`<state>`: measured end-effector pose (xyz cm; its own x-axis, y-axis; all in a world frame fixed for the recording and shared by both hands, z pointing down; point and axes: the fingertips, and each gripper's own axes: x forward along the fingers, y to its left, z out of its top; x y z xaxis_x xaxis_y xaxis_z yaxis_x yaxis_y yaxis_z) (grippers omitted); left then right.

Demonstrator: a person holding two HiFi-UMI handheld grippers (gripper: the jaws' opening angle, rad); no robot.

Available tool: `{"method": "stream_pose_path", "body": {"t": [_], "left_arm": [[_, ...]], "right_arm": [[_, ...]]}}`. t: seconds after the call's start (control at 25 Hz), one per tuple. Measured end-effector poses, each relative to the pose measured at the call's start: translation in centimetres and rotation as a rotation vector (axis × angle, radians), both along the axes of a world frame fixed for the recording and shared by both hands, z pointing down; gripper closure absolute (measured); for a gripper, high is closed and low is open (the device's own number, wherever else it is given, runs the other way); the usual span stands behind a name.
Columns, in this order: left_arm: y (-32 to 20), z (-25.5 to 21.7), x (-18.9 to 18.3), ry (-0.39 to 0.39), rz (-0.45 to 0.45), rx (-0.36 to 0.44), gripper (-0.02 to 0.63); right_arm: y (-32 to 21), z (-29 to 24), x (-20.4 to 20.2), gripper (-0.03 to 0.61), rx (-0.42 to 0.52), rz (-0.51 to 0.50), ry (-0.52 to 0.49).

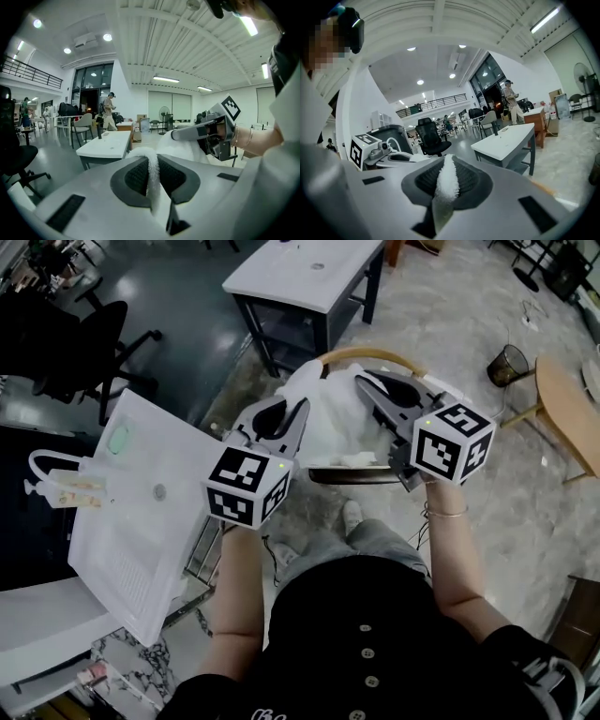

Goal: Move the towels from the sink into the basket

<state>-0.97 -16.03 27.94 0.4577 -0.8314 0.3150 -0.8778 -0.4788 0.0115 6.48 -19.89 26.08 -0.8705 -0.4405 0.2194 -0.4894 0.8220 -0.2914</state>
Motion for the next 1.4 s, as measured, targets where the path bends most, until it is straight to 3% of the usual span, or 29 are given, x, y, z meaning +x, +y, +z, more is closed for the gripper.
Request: {"method": "stream_pose_path", "body": {"t": [0.28, 0.68, 1.4], "left_arm": [[-2.8, 2.5, 3.7, 0.018, 0.045, -0.058, 0.580], [-5.0, 7.5, 6.2, 0.011, 0.096, -0.175, 0.580], [-7.8, 17.5, 4.7, -0.014, 0.019, -0.388, 0.578]], "right_arm": [[-2.7, 2.5, 4.0, 0.538, -0.073, 0.037, 0.010], [-4.5, 7.7, 6.1, 0.538, -0.172, 0.100, 0.027], [-8.5, 17.6, 4.4, 0.537, -0.277, 0.064, 0.098]]}}
